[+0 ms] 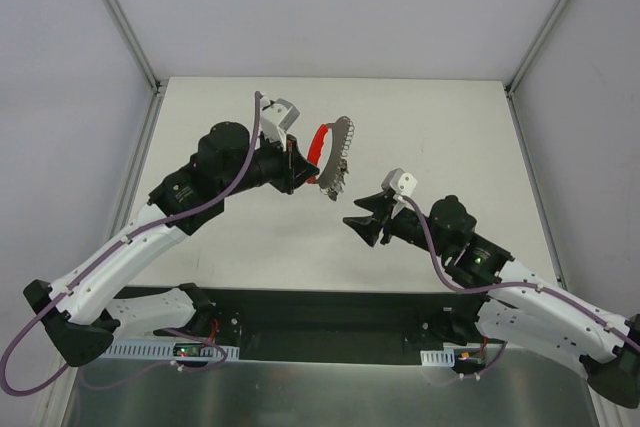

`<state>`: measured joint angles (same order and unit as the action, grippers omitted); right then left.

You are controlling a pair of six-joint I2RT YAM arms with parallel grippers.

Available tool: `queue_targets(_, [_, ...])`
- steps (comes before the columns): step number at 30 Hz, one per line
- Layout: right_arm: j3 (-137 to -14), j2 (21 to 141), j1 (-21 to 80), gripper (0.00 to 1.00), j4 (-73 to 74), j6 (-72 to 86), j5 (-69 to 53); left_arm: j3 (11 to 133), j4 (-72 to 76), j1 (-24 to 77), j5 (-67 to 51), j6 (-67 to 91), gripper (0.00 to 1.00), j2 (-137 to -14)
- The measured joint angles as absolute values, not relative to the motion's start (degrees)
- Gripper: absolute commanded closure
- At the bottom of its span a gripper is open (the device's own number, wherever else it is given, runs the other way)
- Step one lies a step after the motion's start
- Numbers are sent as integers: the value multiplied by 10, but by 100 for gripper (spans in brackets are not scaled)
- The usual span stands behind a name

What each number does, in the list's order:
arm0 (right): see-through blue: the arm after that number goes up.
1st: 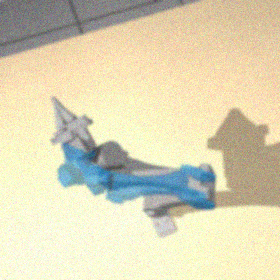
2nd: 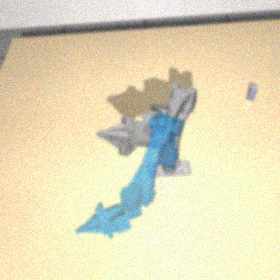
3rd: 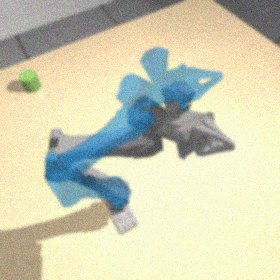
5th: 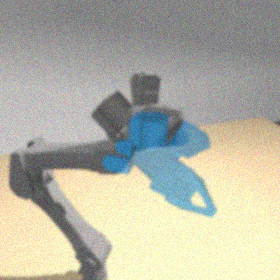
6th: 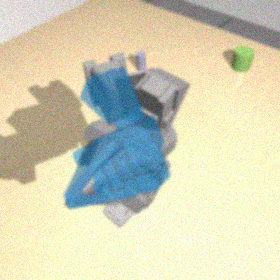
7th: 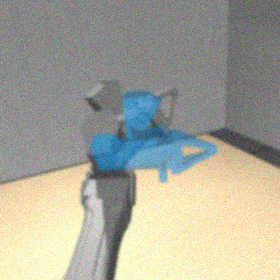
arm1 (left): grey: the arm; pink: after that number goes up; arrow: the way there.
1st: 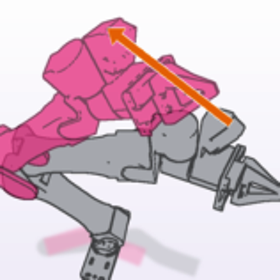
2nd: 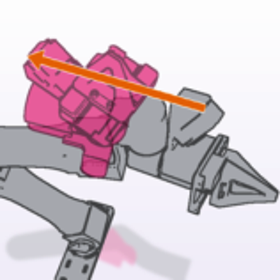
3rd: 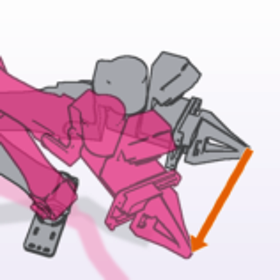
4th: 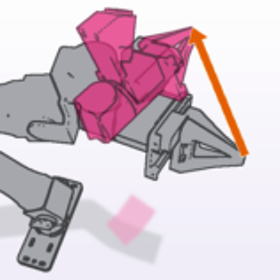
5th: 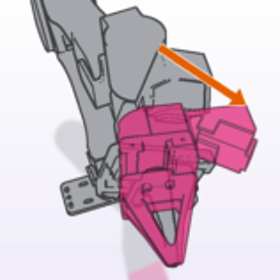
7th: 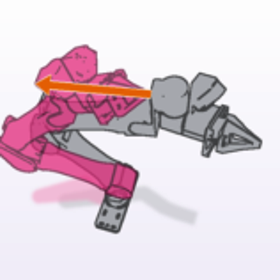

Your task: Remove the keys from the keyring

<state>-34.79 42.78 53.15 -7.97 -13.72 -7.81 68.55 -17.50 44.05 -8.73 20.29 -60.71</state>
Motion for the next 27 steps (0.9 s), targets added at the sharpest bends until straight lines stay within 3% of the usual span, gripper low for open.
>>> queue_targets(6, [-311,416,537,52,-132,-127,-78,719,-183,441,-188,112,100,-607])
queue_targets(13, [-237,390,556,56,-248,-165,-58,766,-183,441,-251,110,100,-614])
queue_targets(27, [-231,407,568,57,-316,-206,-42,780,-168,441,-276,177,100,-633])
